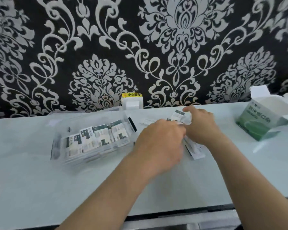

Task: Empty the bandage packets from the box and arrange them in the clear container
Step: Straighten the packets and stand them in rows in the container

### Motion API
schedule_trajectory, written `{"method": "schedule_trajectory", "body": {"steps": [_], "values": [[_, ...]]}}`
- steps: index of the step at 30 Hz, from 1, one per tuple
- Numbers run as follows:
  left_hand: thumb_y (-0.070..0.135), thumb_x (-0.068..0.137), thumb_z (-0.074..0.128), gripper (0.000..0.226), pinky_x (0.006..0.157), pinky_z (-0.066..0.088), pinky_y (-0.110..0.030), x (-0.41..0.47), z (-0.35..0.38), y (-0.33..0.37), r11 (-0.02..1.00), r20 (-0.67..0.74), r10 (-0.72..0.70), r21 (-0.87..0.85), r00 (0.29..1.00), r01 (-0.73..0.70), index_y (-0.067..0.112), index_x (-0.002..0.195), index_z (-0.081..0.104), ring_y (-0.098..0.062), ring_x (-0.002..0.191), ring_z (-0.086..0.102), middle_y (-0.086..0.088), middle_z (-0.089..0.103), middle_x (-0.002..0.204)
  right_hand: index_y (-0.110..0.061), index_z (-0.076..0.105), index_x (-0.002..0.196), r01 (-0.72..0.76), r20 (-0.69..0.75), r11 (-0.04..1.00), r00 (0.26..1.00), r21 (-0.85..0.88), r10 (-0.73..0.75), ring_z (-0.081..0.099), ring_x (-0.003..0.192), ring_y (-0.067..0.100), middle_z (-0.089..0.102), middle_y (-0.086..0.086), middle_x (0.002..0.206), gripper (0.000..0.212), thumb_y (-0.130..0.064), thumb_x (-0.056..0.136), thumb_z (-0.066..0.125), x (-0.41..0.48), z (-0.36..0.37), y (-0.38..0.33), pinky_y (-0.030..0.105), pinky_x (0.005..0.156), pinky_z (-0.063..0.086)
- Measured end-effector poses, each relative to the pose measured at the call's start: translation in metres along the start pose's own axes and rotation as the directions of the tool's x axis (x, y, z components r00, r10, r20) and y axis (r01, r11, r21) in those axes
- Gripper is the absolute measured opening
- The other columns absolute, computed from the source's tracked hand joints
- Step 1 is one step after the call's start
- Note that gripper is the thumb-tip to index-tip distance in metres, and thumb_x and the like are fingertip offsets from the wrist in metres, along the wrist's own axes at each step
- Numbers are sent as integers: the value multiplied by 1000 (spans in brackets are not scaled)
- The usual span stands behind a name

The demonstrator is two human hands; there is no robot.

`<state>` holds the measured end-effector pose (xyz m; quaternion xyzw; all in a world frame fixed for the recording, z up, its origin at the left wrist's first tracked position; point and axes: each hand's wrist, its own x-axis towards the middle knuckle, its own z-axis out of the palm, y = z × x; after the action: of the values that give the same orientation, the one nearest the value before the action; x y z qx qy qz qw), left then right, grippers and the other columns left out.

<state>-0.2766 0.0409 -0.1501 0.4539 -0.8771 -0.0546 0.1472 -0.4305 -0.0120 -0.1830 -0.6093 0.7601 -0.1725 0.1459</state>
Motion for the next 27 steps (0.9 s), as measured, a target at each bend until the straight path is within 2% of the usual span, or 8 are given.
{"method": "schedule_trajectory", "body": {"steps": [3, 5, 9, 11, 14, 17, 23, 27], "values": [[32, 97, 41, 38, 102, 37, -41, 15, 32, -3, 987, 153, -156, 69, 976, 147, 16, 131, 44, -28, 134, 30, -9, 38, 140, -30, 26, 146, -70, 113, 995, 990, -73, 78, 17, 142, 31, 28, 10, 153, 73, -53, 85, 58, 2, 1, 19, 53, 112, 26], [39, 99, 38, 47, 106, 32, -43, 27, 45, -14, 962, 208, -271, 89, 940, 258, 15, 139, 33, -33, 139, 19, -17, 25, 147, -30, 28, 146, -19, 178, 991, 983, -129, 42, 19, 142, 28, 28, 5, 153, 70, -55, 86, 55, -1, 2, 25, 52, 112, 26], [48, 97, 37, 48, 100, 36, -45, 49, 60, -18, 938, 152, -344, 4, 927, 348, 17, 133, 37, -33, 128, 35, -14, 43, 130, -32, 50, 133, 106, 190, 994, 977, -17, -101, 43, 128, 20, 50, -6, 136, 53, -45, 84, 63, -3, 0, 23, 45, 105, 37], [49, 96, 41, 49, 98, 35, -46, 55, 61, -16, 934, 129, -356, 28, 925, 356, 19, 135, 37, -31, 128, 37, -9, 46, 134, -28, 58, 125, 157, 197, 982, 964, 108, -176, 55, 115, 18, 60, -4, 123, 45, -29, 81, 69, -5, -1, 22, 32, 97, 43], [40, 92, 54, 50, 98, 34, -45, 62, 60, -13, 922, 103, -382, -22, 918, 386, 26, 138, 38, -28, 128, 35, -3, 46, 137, -22, 61, 125, 189, 188, 958, 955, 215, -230, 58, 111, 15, 64, -2, 120, 49, -7, 79, 68, -7, -4, 23, 16, 85, 38], [24, 87, 65, 50, 98, 41, -39, 69, 59, -11, 884, 97, -407, -210, 908, 418, 32, 133, 47, -26, 120, 45, -4, 51, 127, -22, 56, 132, 215, 142, 940, 956, 264, -258, 56, 115, 15, 62, 0, 124, 60, 0, 78, 68, -7, -4, 24, 13, 85, 36], [-4, 80, 59, 48, 69, 52, -26, 65, 51, -23, 749, 144, -448, -478, 882, 459, 31, 112, 65, -10, 80, 62, 9, 67, 77, -30, 51, 132, 154, 66, 942, 981, 297, -181, 55, 98, 18, 49, 5, 121, 64, -2, 78, 71, -3, -9, 27, 21, 75, 41], [14, 82, 68, 27, 78, 53, -29, 57, 40, -20, 777, 151, -418, -451, 896, 438, 31, 104, 69, -13, 85, 65, 7, 69, 82, -26, 61, 118, -4, 61, 907, 998, 422, -24, 55, 88, 13, 54, 1, 104, 49, -3, 78, 76, 0, -20, 34, 16, 57, 38]]}}
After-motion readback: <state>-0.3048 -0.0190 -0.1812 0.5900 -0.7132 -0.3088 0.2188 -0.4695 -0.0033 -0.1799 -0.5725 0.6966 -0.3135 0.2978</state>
